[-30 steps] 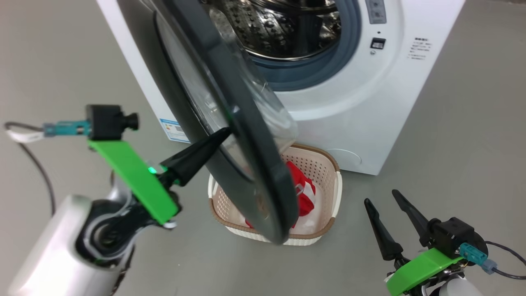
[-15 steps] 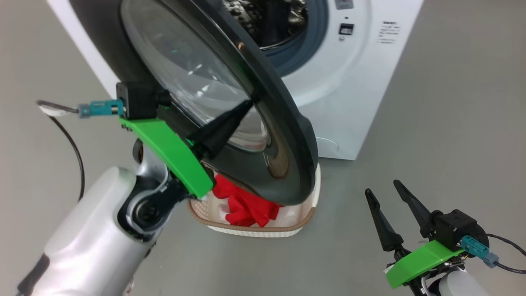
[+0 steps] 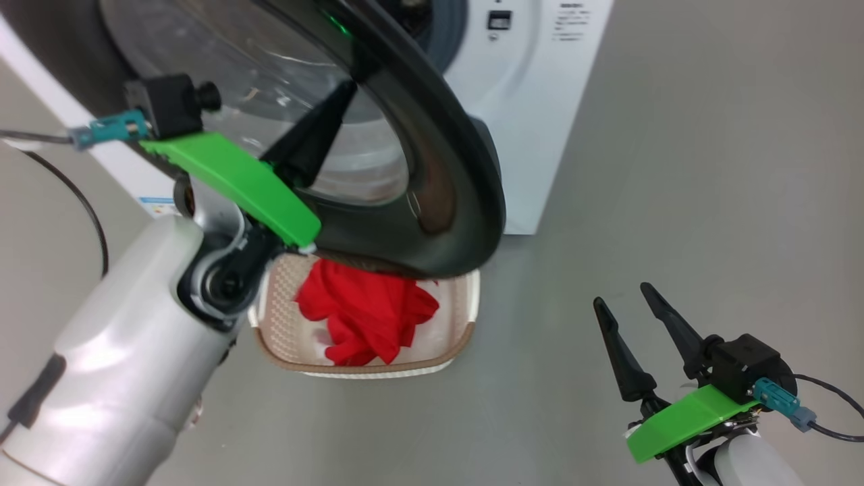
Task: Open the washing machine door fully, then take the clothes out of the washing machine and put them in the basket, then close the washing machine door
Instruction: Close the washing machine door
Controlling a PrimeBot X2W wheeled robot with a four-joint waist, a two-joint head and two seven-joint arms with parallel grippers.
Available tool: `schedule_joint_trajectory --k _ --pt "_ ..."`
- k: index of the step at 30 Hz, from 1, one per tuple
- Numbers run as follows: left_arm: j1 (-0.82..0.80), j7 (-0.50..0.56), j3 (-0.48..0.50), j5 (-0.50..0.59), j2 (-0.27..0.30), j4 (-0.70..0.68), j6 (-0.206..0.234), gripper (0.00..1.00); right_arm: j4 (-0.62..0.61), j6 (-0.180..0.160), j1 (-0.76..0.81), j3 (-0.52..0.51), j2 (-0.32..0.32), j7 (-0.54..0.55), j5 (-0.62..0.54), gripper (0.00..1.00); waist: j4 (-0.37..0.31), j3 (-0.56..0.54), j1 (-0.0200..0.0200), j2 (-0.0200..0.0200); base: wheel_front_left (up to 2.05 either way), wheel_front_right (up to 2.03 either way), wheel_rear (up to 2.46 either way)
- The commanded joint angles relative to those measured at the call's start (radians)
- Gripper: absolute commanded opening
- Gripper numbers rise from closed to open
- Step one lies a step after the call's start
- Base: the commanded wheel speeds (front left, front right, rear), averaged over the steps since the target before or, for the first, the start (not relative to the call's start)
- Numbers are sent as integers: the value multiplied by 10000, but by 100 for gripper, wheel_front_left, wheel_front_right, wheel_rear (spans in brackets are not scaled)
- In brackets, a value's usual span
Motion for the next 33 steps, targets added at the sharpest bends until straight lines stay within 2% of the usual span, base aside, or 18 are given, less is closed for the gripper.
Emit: schedule_joint_trajectory --k 1,9,18,33 --pt "-522 -99 300 -37 255 -211 -71 0 -251 48 -311 205 22 -63 -98 100 -232 150 0 0 0 0 0" --pt "-1362 -886 110 -484 453 836 -71 0 -262 48 -496 240 216 -63 -105 100 -956 369 0 0 0 0 0" --pt "-1851 -1247 -56 -978 710 1441 -71 0 -394 48 -512 168 329 -63 -145 100 -1323 542 0 0 0 0 0" --pt "-1401 -1756 -1035 -1426 943 1447 -71 0 -368 48 -477 -27 317 -63 -187 100 -1001 333 0 0 0 0 0"
